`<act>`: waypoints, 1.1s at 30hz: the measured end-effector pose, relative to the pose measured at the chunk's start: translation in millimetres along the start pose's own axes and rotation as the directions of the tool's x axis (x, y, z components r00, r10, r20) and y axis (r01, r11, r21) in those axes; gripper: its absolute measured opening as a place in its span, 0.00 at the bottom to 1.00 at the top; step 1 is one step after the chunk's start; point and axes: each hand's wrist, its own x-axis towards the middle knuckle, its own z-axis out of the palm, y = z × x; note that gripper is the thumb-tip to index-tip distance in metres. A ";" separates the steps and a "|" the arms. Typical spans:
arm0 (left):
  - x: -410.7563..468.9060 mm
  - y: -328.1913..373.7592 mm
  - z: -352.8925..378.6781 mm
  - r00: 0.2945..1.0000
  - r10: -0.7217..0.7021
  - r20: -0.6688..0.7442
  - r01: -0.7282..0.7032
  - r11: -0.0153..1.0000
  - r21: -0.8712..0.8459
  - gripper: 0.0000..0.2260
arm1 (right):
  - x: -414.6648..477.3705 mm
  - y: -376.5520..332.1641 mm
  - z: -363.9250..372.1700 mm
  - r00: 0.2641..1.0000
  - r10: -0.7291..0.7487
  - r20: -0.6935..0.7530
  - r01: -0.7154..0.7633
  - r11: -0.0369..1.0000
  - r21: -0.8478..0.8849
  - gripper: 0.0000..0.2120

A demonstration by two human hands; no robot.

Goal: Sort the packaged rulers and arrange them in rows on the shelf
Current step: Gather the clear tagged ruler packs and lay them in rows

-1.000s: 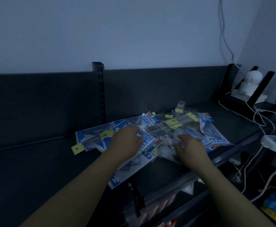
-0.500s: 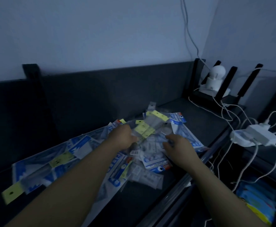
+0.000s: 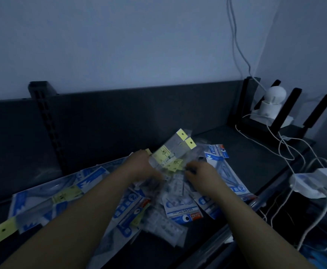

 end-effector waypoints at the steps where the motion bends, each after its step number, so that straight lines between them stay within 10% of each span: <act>1: -0.5 -0.3 2.2 1.000 -0.007 -0.004 0.007 1.000 0.002 0.29 | 3.9 -0.6 1.1 1.000 -0.007 0.011 0.007 1.000 -0.012 0.09; 10: 2.6 -1.3 12.9 0.998 -0.064 -0.013 0.061 0.985 -0.158 0.09 | 14.5 -15.0 12.7 0.997 0.060 0.041 -0.051 0.979 -0.196 0.40; 14: 0.2 -7.8 5.5 0.991 -0.053 -0.119 0.019 0.962 -0.274 0.17 | 16.2 -26.0 20.2 0.993 0.116 0.032 -0.106 0.967 -0.231 0.50; 24: -12.7 -37.6 0.0 0.991 -0.067 -0.117 0.024 0.943 -0.333 0.08 | 29.1 -37.1 35.8 0.980 0.198 0.026 -0.193 0.974 -0.118 0.32; 33: -18.3 -42.0 1.0 0.991 -0.082 -0.108 0.045 0.949 -0.311 0.03 | 20.7 -54.7 46.5 0.981 0.187 -0.058 -0.193 0.975 -0.113 0.35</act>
